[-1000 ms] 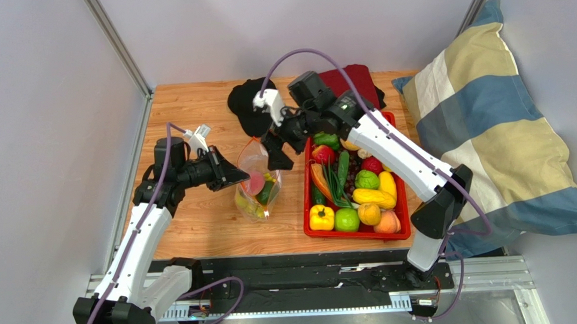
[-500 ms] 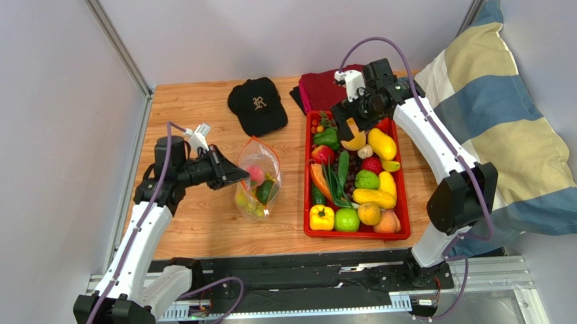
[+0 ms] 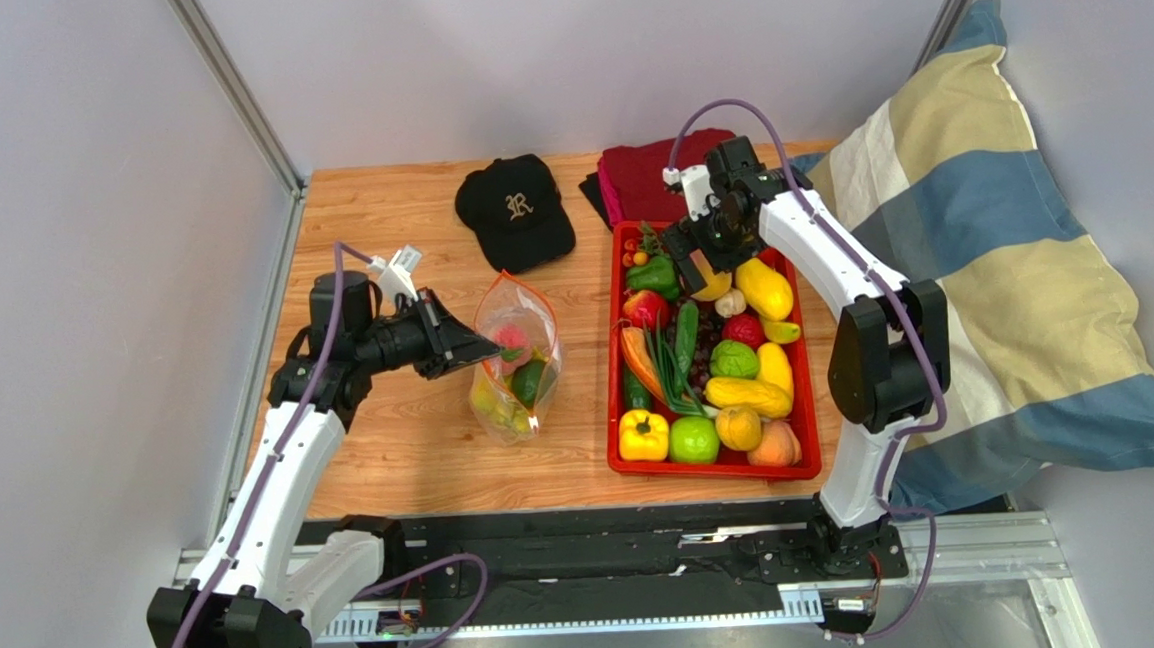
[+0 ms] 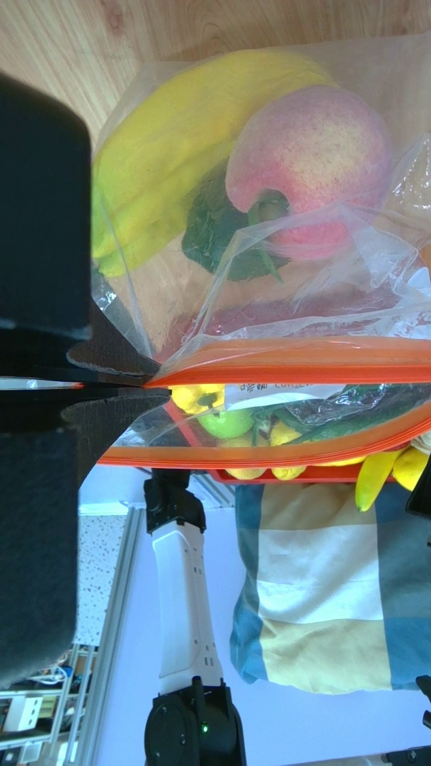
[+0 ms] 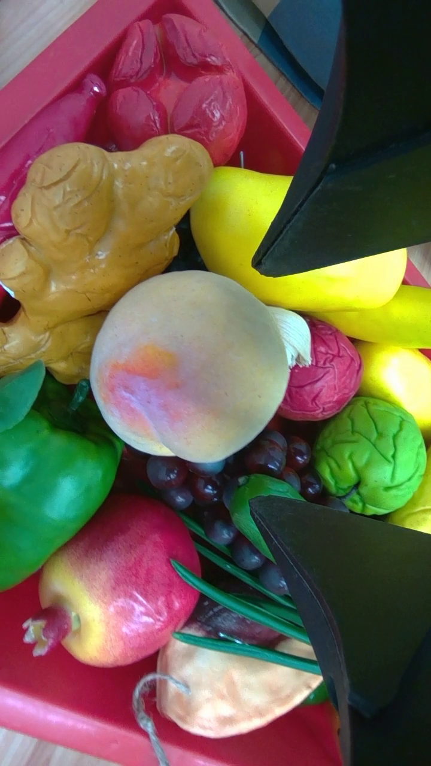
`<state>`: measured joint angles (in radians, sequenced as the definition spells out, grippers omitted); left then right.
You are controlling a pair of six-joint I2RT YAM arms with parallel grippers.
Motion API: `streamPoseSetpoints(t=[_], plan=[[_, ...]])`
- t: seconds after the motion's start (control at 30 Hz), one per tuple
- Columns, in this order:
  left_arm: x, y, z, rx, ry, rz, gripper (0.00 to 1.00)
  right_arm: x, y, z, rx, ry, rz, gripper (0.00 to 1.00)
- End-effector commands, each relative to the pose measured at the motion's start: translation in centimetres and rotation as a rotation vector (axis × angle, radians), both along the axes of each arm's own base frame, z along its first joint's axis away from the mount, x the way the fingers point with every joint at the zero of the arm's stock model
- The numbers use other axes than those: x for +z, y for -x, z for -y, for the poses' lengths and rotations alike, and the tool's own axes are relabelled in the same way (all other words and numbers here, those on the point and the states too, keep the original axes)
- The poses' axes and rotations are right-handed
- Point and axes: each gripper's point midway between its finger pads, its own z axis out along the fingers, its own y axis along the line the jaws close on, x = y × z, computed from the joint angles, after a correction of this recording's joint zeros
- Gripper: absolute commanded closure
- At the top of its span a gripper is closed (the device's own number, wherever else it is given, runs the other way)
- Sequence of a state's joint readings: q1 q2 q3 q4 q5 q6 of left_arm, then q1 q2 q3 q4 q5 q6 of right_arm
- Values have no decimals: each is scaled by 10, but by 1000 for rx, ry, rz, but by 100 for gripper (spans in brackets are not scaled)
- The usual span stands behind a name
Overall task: Place the food in the zip-top bag and seal the zipper
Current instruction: Pick up the fake fruit from the bin.
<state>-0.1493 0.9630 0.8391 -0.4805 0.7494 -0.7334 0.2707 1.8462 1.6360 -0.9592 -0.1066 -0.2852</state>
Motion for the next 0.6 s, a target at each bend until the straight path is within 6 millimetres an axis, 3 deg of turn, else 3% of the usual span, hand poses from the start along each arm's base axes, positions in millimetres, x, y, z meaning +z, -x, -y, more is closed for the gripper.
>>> streamPoseSetpoints(t=[0.0, 0.17, 0.4, 0.57], plan=[[15, -3, 1, -10, 5, 66, 100, 1, -14, 0, 3, 15, 55, 4], [15, -3, 1, -10, 3, 71, 100, 12, 1, 3, 7, 5, 49, 3], [13, -1, 1, -13, 6, 65, 100, 21, 32, 26, -14, 6, 29, 2], [13, -1, 2, -18, 8, 66, 100, 21, 29, 46, -32, 24, 37, 2]])
